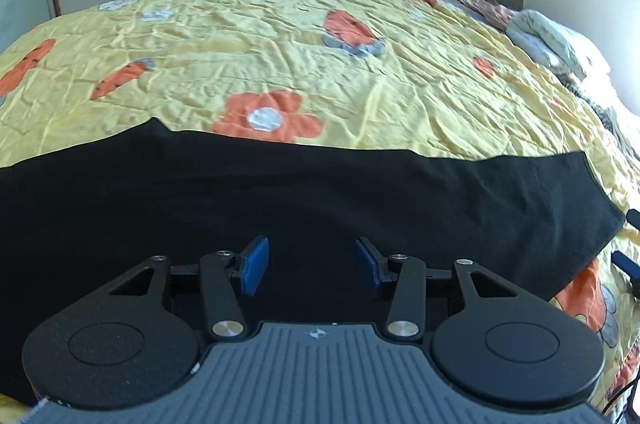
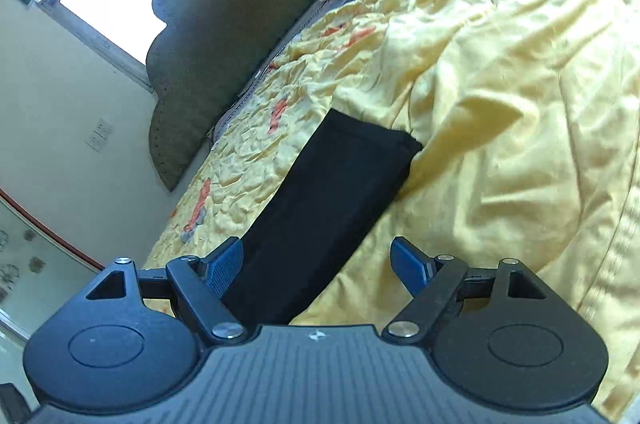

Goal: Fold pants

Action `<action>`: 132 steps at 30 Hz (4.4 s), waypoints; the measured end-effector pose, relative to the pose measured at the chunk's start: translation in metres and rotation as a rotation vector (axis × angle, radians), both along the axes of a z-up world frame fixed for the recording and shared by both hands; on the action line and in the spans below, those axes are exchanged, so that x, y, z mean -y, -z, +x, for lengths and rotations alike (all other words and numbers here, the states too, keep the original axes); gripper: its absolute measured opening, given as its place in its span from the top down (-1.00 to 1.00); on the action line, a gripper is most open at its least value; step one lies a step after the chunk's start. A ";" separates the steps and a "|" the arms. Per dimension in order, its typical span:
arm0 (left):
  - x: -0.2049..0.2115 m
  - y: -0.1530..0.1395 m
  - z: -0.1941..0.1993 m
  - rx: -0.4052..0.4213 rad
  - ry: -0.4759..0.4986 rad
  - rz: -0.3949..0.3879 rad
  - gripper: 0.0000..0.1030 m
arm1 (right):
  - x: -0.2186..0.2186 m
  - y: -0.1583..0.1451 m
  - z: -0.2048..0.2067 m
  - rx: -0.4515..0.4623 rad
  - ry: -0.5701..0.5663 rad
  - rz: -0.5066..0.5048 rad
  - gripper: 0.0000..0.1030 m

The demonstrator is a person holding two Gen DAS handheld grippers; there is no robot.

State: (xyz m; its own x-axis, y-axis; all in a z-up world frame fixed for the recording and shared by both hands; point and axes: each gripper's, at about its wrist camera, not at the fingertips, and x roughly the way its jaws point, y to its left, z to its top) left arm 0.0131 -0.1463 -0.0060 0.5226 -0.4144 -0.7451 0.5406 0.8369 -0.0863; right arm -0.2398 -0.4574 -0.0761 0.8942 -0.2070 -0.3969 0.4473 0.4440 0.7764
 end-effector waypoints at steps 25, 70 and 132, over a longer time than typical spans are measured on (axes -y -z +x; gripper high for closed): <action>0.087 0.017 0.014 0.189 0.063 0.106 -0.30 | -0.010 -0.042 0.049 -0.282 0.309 -0.526 -0.38; 0.110 0.006 0.010 0.210 0.056 0.142 -0.54 | 0.027 -0.002 0.062 0.010 -0.115 -0.093 -0.34; 0.044 0.010 0.053 -0.205 0.150 -0.193 0.86 | -0.292 -0.038 0.171 -0.315 -0.617 -1.258 0.85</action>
State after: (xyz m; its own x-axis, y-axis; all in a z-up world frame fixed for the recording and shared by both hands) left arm 0.0666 -0.1902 -0.0157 0.2922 -0.6194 -0.7287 0.6118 0.7067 -0.3554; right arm -0.0692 -0.1649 -0.0378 0.8798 -0.1816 -0.4393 0.0105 0.9313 -0.3640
